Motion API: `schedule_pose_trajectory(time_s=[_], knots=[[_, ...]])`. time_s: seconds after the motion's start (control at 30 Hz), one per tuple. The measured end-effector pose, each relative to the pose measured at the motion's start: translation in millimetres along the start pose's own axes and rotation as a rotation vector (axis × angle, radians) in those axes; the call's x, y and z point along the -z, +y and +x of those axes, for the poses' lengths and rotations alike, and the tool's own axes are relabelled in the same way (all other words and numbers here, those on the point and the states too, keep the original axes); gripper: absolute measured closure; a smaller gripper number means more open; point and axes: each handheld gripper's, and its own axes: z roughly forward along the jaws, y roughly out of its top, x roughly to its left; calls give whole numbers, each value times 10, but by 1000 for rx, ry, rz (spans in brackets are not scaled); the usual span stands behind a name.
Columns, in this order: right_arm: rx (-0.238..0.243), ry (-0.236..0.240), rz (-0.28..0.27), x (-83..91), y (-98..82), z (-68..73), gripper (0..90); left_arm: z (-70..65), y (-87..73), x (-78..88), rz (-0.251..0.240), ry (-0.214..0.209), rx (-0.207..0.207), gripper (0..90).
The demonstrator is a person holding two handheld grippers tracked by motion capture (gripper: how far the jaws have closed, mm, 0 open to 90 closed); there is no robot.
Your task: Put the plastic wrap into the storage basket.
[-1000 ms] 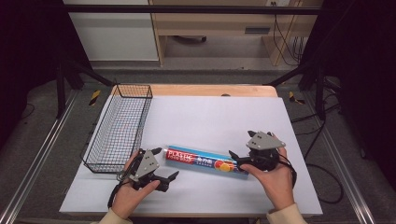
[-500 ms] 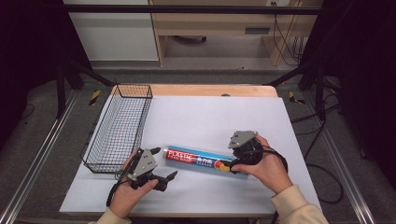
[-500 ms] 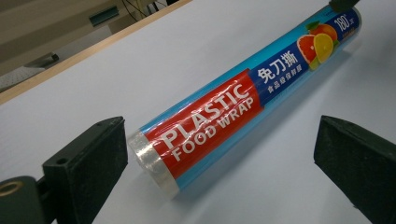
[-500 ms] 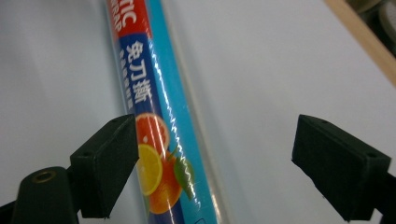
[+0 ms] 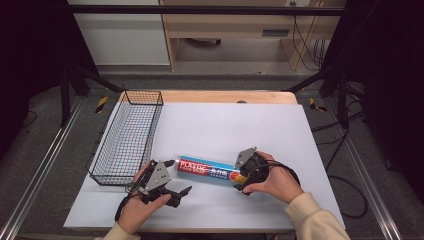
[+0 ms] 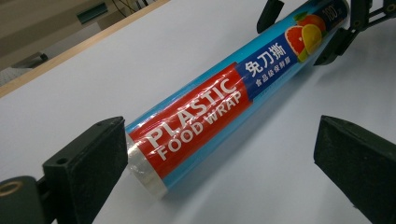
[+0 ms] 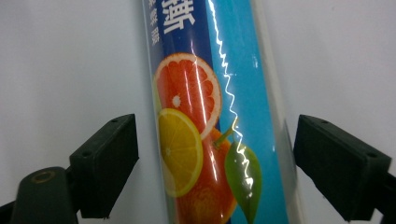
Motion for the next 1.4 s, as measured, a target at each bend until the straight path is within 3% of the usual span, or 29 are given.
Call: schedule_pose_trajectory(time_s=[0.17,0.37,0.73,0.9,1.1,1.23,1.33,1.37,1.4], knots=[[-1,31,40,-105,7,-25,201,4,-2,-2,3,-1,-1,30],[-2,21,66,-133,20,-70,273,0,-2,-13,9,-7,-6,31],[-18,24,98,-160,51,-82,285,-23,0,-41,20,-21,-15,33],[24,9,80,-130,45,-47,301,-13,28,-14,11,-34,-11,39],[90,-58,59,50,76,-22,304,64,200,-19,41,-60,-86,40],[114,-83,54,238,139,-68,305,163,462,-126,80,-65,-189,40],[142,-101,67,329,187,-99,305,211,600,-201,109,-74,-231,40],[184,-124,84,417,245,-141,305,234,728,-280,136,-80,-269,40],[187,-130,87,461,276,-157,305,241,787,-318,149,-81,-295,40]])
